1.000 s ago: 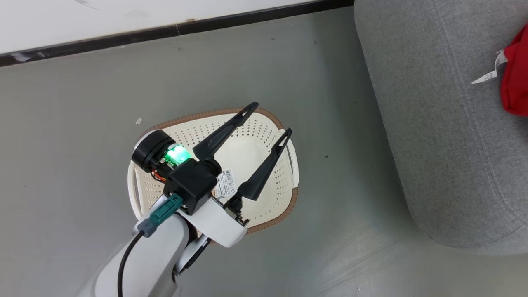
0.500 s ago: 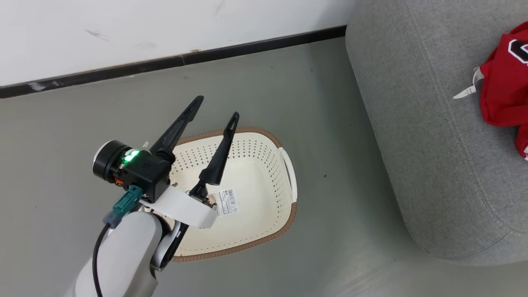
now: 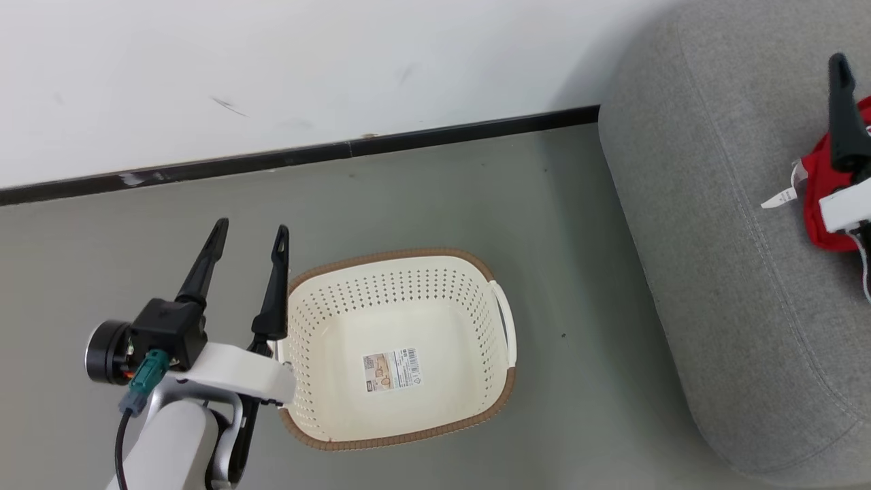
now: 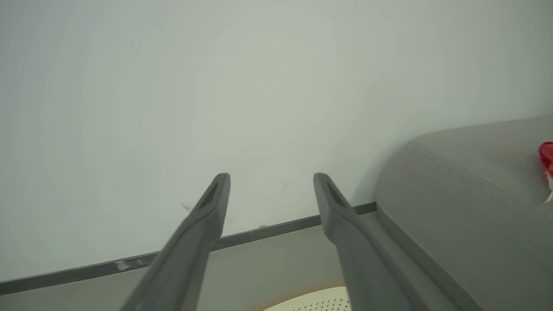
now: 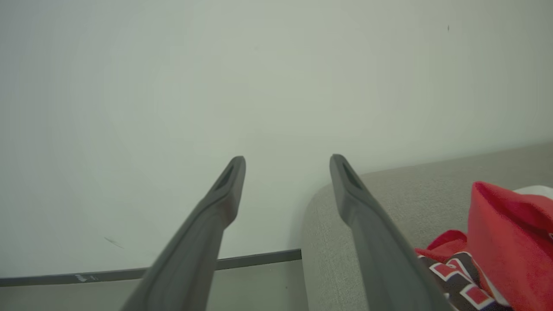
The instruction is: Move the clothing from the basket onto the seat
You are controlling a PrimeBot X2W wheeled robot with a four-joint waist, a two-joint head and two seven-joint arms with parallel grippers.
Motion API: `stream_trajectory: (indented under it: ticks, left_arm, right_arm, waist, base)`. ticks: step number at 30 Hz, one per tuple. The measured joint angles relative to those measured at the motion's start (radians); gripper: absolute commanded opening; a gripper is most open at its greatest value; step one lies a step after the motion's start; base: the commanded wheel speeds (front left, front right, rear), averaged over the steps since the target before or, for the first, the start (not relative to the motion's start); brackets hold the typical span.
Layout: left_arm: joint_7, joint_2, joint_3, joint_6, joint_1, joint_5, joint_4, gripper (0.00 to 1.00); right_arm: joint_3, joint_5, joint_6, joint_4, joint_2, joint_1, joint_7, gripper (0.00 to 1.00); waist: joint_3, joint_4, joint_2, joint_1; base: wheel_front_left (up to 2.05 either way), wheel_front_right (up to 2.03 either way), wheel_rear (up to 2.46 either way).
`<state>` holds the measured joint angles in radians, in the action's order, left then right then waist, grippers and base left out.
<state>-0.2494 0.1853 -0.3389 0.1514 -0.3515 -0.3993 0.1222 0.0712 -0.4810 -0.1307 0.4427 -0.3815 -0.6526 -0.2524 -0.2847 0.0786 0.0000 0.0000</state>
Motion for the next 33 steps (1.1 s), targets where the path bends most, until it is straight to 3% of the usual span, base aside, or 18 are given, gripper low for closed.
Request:
stream_trajectory:
  ticks: [9, 14, 33]
  left_arm:
    - [0.000, -0.010, 0.070, 0.061, 0.112, -0.014, 0.029, 1.00]
    - [0.000, -0.022, 0.098, 0.084, 0.143, -0.014, 0.023, 1.00]
    - [0.000, -0.034, 0.072, 0.080, 0.226, 0.059, 0.024, 1.00]
  right_arm:
    - [0.036, 0.048, 0.000, -0.071, 0.067, 0.128, 0.000, 1.00]
    - [0.047, 0.053, 0.000, -0.084, 0.134, 0.215, 0.000, 1.00]
    - [0.016, 0.214, 0.000, -0.118, 0.276, 0.514, 0.000, 1.00]
  waist:
    - [0.070, -0.057, 0.0000, 0.0000]
    - [0.108, -0.087, 0.0000, 0.0000]
    - [0.243, -0.160, 0.0000, 0.0000]
  base:
    - [0.00, 0.00, 0.00]
    - [0.00, 0.00, 0.00]
    - [0.00, 0.00, 0.00]
